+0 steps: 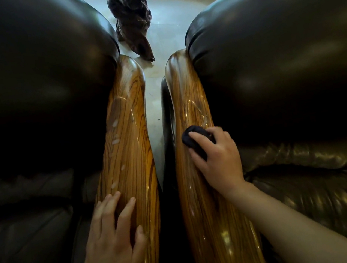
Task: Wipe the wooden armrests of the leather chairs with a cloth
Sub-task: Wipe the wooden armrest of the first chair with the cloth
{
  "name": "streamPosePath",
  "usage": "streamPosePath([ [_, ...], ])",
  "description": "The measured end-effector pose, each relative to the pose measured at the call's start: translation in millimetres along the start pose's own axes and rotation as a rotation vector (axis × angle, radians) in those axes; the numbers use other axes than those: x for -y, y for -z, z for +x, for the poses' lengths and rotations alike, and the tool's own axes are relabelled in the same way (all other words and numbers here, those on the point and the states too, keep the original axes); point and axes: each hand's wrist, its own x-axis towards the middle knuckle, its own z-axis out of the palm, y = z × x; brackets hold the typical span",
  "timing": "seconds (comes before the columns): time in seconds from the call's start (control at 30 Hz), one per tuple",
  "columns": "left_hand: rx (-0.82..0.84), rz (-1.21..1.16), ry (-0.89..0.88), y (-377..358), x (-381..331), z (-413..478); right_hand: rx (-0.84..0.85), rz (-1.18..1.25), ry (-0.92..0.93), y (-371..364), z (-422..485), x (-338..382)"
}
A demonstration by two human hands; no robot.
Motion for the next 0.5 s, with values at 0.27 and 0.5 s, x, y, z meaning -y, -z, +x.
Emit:
streamPosePath([
  [0.27,-0.001,0.009,-0.006,0,1,1,0.172,-0.171,0.129,-9,55,-5],
  [0.5,0.052,-0.002,0.023,4,0,3,0.054,-0.086,0.14,-9,-8,6],
])
